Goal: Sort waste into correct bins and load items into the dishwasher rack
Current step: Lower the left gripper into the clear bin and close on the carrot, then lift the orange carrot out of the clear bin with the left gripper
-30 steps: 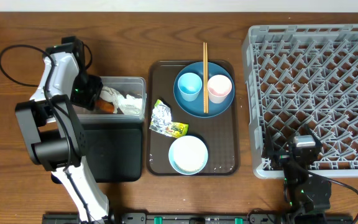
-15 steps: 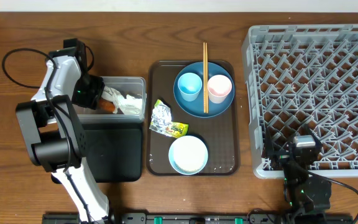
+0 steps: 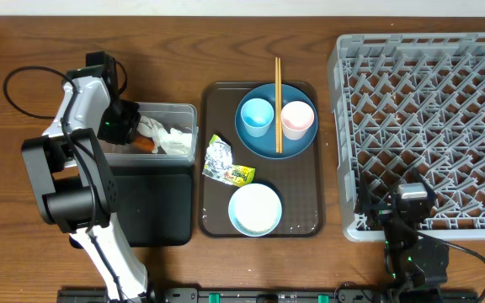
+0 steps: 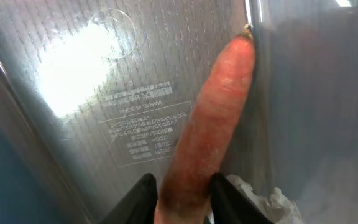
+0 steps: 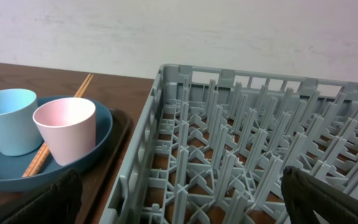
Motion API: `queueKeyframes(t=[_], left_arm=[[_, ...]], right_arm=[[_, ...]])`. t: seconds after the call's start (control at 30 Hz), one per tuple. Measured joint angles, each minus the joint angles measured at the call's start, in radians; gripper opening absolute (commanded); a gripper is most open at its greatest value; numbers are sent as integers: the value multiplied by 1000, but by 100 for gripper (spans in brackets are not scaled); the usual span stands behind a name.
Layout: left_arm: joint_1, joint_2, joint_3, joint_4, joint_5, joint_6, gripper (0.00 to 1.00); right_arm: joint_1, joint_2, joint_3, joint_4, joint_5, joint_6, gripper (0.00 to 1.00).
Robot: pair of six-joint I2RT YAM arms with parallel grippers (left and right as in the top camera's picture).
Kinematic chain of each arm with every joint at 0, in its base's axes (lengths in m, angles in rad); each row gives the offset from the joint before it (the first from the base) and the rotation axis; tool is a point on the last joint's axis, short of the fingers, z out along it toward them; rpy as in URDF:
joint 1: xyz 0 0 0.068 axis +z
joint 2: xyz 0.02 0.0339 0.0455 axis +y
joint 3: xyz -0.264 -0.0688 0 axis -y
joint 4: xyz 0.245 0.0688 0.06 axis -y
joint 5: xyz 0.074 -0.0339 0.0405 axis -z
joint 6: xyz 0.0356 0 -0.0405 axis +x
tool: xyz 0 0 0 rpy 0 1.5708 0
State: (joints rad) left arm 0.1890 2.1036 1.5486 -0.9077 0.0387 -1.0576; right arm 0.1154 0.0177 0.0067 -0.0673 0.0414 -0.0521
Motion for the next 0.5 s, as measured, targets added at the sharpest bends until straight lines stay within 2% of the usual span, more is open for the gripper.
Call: queueKeyframes(t=[0.1,0.3,0.4,0.5], left_arm=[[0,0,0,-1,-1,0,11],[2,-14,0,-4,-2,40,11],[2,-22,0,-4,-5,53,17],[2,-36,0,-4,-5,65,30]], right_arm=[[0,0,0,0,0,0,99],[0,0,0,0,0,0,99],[0,0,0,0,0,0,99],[0,0,0,0,0,0,99]])
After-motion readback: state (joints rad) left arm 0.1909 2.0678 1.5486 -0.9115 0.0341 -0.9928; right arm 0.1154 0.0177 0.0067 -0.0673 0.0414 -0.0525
